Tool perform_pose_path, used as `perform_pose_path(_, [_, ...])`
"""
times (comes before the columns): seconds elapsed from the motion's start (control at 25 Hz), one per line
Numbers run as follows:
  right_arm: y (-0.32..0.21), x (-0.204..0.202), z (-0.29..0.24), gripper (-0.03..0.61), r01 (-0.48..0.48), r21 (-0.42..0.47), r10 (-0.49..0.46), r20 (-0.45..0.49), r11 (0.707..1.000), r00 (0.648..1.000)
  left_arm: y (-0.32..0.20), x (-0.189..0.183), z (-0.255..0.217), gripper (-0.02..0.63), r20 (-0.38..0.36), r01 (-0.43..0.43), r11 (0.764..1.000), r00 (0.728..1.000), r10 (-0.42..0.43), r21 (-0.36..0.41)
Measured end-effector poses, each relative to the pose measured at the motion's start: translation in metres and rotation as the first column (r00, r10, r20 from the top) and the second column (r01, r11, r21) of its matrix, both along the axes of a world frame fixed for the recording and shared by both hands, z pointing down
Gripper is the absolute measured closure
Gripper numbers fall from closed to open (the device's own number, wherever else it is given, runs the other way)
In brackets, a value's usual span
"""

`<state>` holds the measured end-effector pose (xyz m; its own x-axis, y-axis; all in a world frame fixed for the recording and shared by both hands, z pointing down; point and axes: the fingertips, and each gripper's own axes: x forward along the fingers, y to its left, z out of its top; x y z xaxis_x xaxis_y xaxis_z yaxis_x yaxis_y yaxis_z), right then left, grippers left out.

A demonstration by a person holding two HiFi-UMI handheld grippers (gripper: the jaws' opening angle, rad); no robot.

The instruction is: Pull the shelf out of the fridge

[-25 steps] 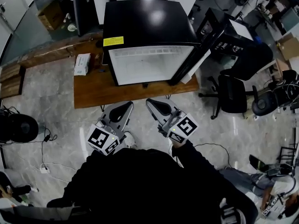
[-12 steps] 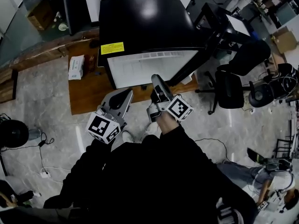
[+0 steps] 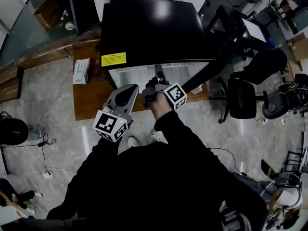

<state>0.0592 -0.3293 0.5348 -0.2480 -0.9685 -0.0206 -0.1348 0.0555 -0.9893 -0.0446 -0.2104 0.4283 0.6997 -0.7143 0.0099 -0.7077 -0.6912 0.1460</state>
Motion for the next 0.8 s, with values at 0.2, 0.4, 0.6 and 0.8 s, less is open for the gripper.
perform_pose_path(0.2, [-0.034, -0.009, 0.01, 0.365, -0.005, -0.02, 0.006, 0.035, 1.0, 0.999, -0.008, -0.002, 0.01, 0.607, 0.014, 0.033, 0.999, 0.999, -0.033, -0.012])
perform_pose_path(0.4, [-0.052, -0.015, 0.006, 0.481, -0.016, -0.028, 0.017, 0.054, 0.999, 0.998, -0.009, -0.005, 0.014, 0.607, 0.017, 0.062, 0.998, 0.998, -0.061, -0.03])
perform_pose_path(0.6, [-0.053, -0.016, -0.002, 0.548, -0.04, -0.012, 0.04, 0.021, 0.999, 0.999, -0.005, -0.014, 0.015, 0.607, 0.02, 0.085, 0.996, 0.996, -0.084, -0.034])
perform_pose_path(0.8, [-0.05, -0.015, -0.003, 0.548, -0.044, -0.011, 0.044, 0.024, 0.999, 0.999, 0.004, -0.027, 0.009, 0.607, 0.023, 0.109, 0.994, 0.994, -0.108, -0.022])
